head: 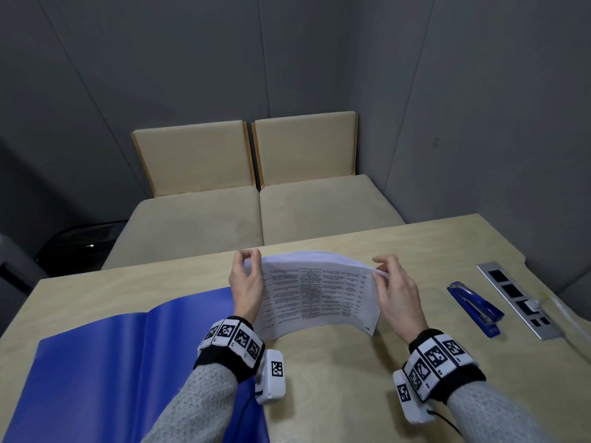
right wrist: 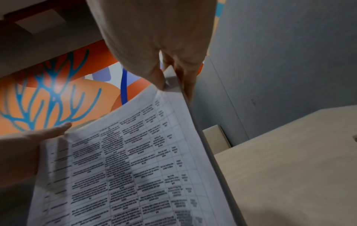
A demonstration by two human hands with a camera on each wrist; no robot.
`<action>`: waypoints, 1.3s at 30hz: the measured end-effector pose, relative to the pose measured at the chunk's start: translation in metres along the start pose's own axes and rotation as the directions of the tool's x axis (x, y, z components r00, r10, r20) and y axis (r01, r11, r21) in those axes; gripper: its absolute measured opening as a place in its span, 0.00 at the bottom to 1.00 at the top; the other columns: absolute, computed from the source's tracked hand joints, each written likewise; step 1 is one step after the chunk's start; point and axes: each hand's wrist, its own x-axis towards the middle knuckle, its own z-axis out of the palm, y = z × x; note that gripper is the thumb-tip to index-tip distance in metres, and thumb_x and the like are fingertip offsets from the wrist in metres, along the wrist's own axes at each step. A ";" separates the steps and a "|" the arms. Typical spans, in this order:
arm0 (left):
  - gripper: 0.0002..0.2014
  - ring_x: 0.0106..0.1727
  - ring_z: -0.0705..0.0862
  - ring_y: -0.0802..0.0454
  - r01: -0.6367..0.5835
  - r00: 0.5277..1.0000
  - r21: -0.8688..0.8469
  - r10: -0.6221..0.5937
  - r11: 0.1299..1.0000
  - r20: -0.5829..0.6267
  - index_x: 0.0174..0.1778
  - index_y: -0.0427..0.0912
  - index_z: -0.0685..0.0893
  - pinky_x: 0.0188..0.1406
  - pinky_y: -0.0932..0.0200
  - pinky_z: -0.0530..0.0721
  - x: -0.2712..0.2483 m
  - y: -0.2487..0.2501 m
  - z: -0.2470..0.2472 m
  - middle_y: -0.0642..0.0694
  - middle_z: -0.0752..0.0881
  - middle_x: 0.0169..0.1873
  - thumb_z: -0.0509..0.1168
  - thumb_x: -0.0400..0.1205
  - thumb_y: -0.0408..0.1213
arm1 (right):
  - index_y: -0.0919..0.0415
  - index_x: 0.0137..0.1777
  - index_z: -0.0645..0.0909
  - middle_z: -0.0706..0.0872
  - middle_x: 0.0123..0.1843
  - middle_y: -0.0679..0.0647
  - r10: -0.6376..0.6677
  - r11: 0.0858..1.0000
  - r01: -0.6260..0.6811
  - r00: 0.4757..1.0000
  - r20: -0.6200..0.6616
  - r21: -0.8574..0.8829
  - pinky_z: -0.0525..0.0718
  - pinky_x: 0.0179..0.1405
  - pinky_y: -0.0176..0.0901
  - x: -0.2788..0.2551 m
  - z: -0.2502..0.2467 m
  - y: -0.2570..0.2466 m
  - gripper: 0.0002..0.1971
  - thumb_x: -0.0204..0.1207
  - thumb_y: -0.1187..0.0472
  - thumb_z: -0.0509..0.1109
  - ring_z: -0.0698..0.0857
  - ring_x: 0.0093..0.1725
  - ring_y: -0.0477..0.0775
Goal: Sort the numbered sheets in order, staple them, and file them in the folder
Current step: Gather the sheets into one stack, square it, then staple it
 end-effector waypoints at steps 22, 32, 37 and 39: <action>0.10 0.40 0.74 0.54 -0.680 0.664 0.179 0.493 0.711 0.563 0.45 0.44 0.72 0.36 0.64 0.68 0.000 0.098 0.006 0.50 0.78 0.41 0.68 0.79 0.35 | 0.56 0.41 0.86 0.90 0.39 0.55 0.073 0.993 -0.114 0.835 0.545 0.041 0.77 0.37 0.43 0.069 -0.027 -0.059 0.02 0.74 0.61 0.73 0.88 0.43 0.60; 0.18 0.43 0.88 0.48 0.189 0.864 -0.220 -0.056 0.957 0.501 0.52 0.31 0.84 0.40 0.57 0.87 0.004 0.049 -0.023 0.41 0.91 0.44 0.78 0.70 0.36 | 0.71 0.59 0.82 0.90 0.55 0.63 0.228 0.646 -0.637 0.687 0.690 0.420 0.89 0.49 0.44 0.038 -0.032 -0.007 0.12 0.77 0.71 0.67 0.90 0.53 0.58; 0.11 0.45 0.89 0.44 0.400 0.788 -0.212 -0.216 0.892 0.577 0.56 0.33 0.86 0.43 0.53 0.90 -0.016 0.034 -0.014 0.38 0.91 0.48 0.69 0.79 0.33 | 0.70 0.61 0.81 0.89 0.56 0.65 0.300 0.495 -0.755 0.613 0.731 0.430 0.87 0.55 0.57 0.032 -0.019 -0.007 0.14 0.76 0.71 0.68 0.89 0.55 0.63; 0.07 0.44 0.88 0.41 0.386 0.846 -0.203 -0.257 0.900 0.468 0.50 0.33 0.87 0.45 0.50 0.89 -0.020 0.032 -0.010 0.37 0.91 0.45 0.70 0.79 0.31 | 0.69 0.60 0.81 0.89 0.55 0.65 0.329 0.469 -0.758 0.625 0.708 0.452 0.86 0.56 0.59 0.028 -0.014 -0.011 0.13 0.76 0.72 0.67 0.89 0.55 0.64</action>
